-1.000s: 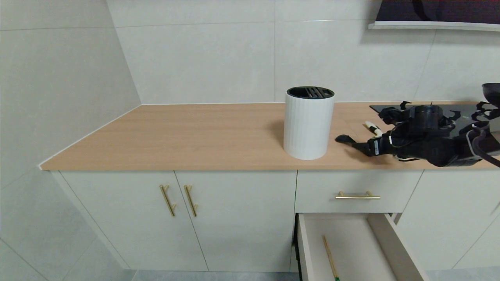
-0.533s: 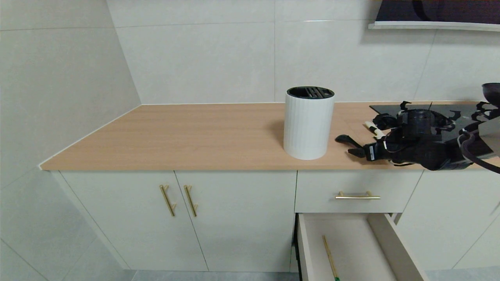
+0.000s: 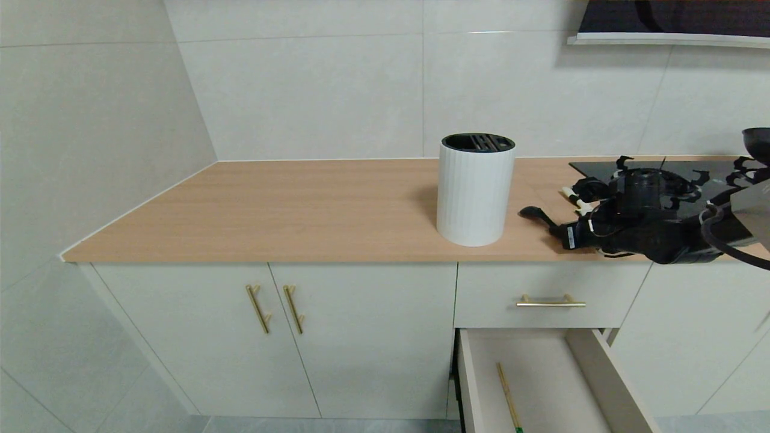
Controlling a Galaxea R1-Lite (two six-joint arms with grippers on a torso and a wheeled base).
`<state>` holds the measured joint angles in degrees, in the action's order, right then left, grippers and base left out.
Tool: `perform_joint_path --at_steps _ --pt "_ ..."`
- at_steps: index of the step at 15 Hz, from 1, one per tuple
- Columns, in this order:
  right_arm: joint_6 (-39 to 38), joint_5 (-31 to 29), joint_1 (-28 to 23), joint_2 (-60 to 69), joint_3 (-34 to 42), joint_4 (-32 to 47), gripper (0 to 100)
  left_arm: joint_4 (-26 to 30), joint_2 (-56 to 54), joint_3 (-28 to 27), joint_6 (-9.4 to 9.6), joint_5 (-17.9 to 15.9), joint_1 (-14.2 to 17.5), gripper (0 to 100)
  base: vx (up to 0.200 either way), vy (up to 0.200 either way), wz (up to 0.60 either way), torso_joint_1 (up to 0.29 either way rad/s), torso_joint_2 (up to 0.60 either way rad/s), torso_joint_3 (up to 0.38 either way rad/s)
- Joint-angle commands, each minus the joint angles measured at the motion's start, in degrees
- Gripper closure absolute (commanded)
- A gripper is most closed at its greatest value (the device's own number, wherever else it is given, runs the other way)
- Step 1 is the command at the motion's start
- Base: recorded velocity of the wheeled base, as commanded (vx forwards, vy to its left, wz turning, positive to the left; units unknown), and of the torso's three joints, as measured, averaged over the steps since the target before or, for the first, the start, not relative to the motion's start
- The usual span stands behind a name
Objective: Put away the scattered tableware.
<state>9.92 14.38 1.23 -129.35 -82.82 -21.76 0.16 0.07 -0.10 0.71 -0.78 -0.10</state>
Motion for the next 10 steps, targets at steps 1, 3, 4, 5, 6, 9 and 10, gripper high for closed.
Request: perform_joint_path --at_steps 1,3,4,5,6,9,10 --pt "0.01 0.03 0.00 -0.11 0.03 0.14 100 0.02 0.01 0.01 0.00 -0.01 0.01 0 0.000 0.000 0.00 0.000 0.00 0.000" --pt "-0.08 0.12 0.09 0.24 -0.06 0.75 100 0.02 0.01 0.01 0.00 -0.01 0.01 0 0.000 0.000 0.00 0.000 0.00 0.000" --pt "-0.17 0.03 0.18 1.56 -0.76 4.71 100 0.02 0.01 0.01 0.00 -0.01 0.01 0 0.000 0.000 0.00 0.000 0.00 0.000" --pt "-0.43 -0.15 0.97 3.58 -2.08 11.21 100 0.02 0.01 0.01 0.00 -0.01 0.01 0 0.000 0.000 0.00 0.000 0.00 0.000" --pt "-0.78 -0.32 1.23 4.73 -3.57 15.96 100 0.02 0.01 0.01 0.00 -0.01 0.01 0 0.000 0.000 0.00 0.000 0.00 0.000" --pt "-12.38 -0.76 4.04 12.90 -13.51 41.62 100 0.02 0.01 0.01 0.00 -0.01 0.01 0 0.000 0.000 0.00 0.000 0.00 0.000" --pt "-17.13 -1.20 4.83 16.33 -13.42 45.05 100 0.02 0.01 0.01 0.00 -0.01 0.01 0 0.000 0.000 0.00 0.000 0.00 0.000"
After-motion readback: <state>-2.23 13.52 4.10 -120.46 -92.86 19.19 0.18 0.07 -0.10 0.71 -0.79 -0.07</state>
